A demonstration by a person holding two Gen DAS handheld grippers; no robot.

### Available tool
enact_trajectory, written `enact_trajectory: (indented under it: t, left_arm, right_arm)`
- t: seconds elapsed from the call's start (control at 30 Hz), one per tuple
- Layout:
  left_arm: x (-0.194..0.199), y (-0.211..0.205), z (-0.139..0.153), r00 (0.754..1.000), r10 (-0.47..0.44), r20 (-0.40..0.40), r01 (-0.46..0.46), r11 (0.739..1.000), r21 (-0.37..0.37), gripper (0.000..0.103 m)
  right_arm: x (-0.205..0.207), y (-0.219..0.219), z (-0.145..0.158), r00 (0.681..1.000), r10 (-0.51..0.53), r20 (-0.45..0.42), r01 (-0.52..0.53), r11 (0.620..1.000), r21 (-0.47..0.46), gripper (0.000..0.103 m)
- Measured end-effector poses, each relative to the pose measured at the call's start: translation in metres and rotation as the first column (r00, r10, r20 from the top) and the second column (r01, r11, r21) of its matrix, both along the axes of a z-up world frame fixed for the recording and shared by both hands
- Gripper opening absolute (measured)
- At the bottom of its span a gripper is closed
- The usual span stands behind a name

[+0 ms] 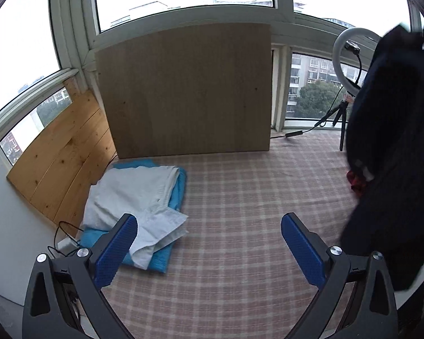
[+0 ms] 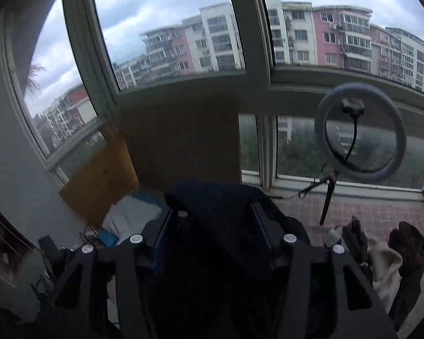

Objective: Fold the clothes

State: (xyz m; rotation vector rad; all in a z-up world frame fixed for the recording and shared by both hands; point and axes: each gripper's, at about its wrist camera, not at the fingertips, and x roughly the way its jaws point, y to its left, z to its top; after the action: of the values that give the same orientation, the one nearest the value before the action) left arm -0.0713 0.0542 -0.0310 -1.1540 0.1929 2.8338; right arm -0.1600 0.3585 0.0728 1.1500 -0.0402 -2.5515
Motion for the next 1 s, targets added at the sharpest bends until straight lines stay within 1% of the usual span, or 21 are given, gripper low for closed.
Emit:
enact_trajectory:
  t: [0.03, 0.1, 0.17, 0.23, 0.3, 0.37, 0.43, 0.5, 0.57, 0.6, 0.63, 0.7, 0.8, 0.83, 0.9, 0.93, 0.97, 1.0]
  left_arm:
    - [0.000, -0.008, -0.006, 1.000, 0.003, 0.010, -0.003, 1.000, -0.012, 0.102]
    - [-0.001, -0.022, -0.018, 0.999, 0.001, 0.037, 0.000, 0.999, -0.032, 0.102]
    - [-0.004, -0.029, -0.034, 0.997, -0.010, 0.078, 0.014, 0.999, -0.046, 0.102]
    - [-0.007, -0.031, -0.052, 0.992, -0.026, 0.122, 0.034, 0.997, -0.064, 0.102]
    - [-0.010, -0.028, -0.068, 0.985, -0.045, 0.165, 0.059, 0.995, -0.076, 0.102]
    - [-0.011, -0.024, -0.078, 0.979, -0.059, 0.193, 0.074, 0.995, -0.073, 0.102]
    - [-0.010, -0.018, -0.086, 0.975, -0.077, 0.210, 0.090, 0.994, -0.053, 0.102]
    - [-0.010, -0.011, -0.094, 0.968, -0.095, 0.231, 0.103, 0.994, -0.023, 0.102]
    - [-0.011, -0.003, -0.103, 0.961, -0.099, 0.257, 0.105, 0.994, -0.008, 0.102]
    - [-0.011, 0.001, -0.109, 0.958, -0.095, 0.271, 0.101, 0.995, -0.011, 0.102]
    - [-0.012, 0.004, -0.112, 0.956, -0.088, 0.281, 0.096, 0.995, -0.017, 0.102]
    - [-0.012, 0.009, -0.117, 0.952, -0.070, 0.299, 0.082, 0.996, -0.026, 0.102]
    - [-0.011, 0.002, -0.114, 0.954, -0.035, 0.297, 0.043, 0.999, -0.022, 0.102]
    - [-0.011, -0.004, -0.112, 0.956, -0.012, 0.292, 0.021, 0.999, -0.031, 0.102]
    - [-0.010, -0.015, -0.109, 0.959, 0.035, 0.281, -0.022, 0.999, -0.048, 0.102]
    - [-0.010, -0.022, -0.107, 0.959, 0.060, 0.275, -0.048, 0.997, -0.052, 0.102]
    - [-0.010, -0.029, -0.104, 0.959, 0.085, 0.270, -0.073, 0.996, -0.057, 0.102]
    - [-0.008, -0.037, -0.101, 0.959, 0.106, 0.263, -0.094, 0.994, -0.057, 0.102]
  right_arm:
    - [-0.010, -0.004, -0.036, 0.997, -0.008, 0.074, 0.005, 0.999, 0.036, 0.051]
    - [-0.013, 0.002, -0.097, 0.984, -0.031, 0.174, 0.022, 0.998, 0.053, 0.051]
    - [0.001, 0.019, -0.144, 0.969, -0.066, 0.240, 0.058, 0.998, 0.038, 0.051]
    - [0.016, 0.036, -0.188, 0.943, -0.118, 0.312, 0.106, 0.993, 0.055, 0.051]
    - [0.035, 0.051, -0.229, 0.909, -0.180, 0.377, 0.155, 0.983, 0.096, 0.051]
    - [0.058, 0.065, -0.264, 0.884, -0.189, 0.428, 0.156, 0.981, 0.111, 0.051]
    - [0.074, 0.084, -0.295, 0.851, -0.242, 0.467, 0.221, 0.970, 0.099, 0.051]
    - [0.086, 0.099, -0.320, 0.823, -0.268, 0.501, 0.268, 0.960, 0.073, 0.051]
    - [0.090, 0.105, -0.336, 0.806, -0.264, 0.529, 0.300, 0.954, 0.020, 0.051]
    - [0.091, 0.106, -0.343, 0.802, -0.256, 0.540, 0.306, 0.952, -0.003, 0.051]
    - [0.088, 0.105, -0.347, 0.804, -0.246, 0.542, 0.298, 0.954, -0.010, 0.051]
    - [0.078, 0.099, -0.353, 0.814, -0.236, 0.531, 0.275, 0.962, 0.005, 0.051]
    - [0.068, 0.089, -0.355, 0.838, -0.204, 0.506, 0.234, 0.972, 0.005, 0.051]
    - [0.065, 0.086, -0.356, 0.846, -0.192, 0.497, 0.219, 0.976, 0.004, 0.050]
    - [0.060, 0.081, -0.354, 0.865, -0.155, 0.477, 0.177, 0.984, 0.000, 0.020]
    - [0.058, 0.079, -0.351, 0.871, -0.142, 0.471, 0.161, 0.987, -0.001, 0.003]
    - [0.056, 0.081, -0.345, 0.877, -0.132, 0.463, 0.162, 0.986, -0.025, 0.003]
    - [0.052, 0.086, -0.336, 0.883, -0.122, 0.452, 0.173, 0.982, -0.073, 0.003]
